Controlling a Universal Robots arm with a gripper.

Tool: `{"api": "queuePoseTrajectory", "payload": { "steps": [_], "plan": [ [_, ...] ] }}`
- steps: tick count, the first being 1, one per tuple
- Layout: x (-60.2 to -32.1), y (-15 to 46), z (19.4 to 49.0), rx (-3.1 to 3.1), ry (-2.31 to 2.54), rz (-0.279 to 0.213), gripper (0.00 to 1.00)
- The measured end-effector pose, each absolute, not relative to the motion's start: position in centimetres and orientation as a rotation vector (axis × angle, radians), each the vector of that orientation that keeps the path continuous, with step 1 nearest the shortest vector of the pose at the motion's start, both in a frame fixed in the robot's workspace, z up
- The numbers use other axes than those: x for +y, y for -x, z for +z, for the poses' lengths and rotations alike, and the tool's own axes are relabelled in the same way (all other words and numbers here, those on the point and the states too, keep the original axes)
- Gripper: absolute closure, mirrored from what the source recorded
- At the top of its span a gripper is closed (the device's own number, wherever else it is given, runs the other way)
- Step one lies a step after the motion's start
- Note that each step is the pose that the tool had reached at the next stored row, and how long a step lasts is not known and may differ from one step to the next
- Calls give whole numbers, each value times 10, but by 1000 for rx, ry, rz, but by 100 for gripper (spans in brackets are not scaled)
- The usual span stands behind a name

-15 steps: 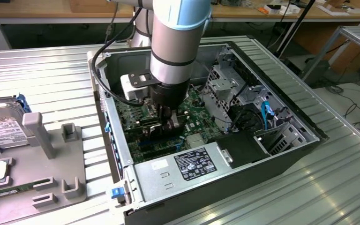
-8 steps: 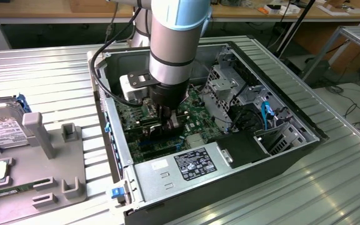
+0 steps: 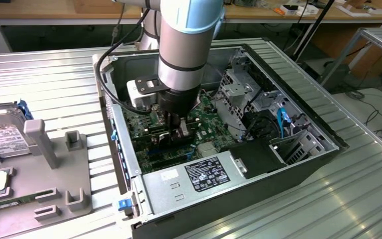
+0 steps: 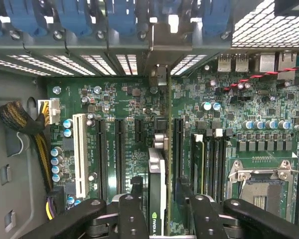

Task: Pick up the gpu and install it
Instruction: 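Insert the gpu into the slot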

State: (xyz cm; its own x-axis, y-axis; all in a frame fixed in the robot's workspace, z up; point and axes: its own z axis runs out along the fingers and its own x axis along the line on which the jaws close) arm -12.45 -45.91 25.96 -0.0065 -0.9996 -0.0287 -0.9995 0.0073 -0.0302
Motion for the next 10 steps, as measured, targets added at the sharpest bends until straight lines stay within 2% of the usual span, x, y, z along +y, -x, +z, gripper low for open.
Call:
{"api": "queuePoseTrajectory", "payload": {
  "steps": [3, 10],
  "plan": [
    [-459, 124, 279, 2211, 2173, 0, 60],
    [-459, 124, 292, 2217, 2168, 1, 60]
  ]
}}
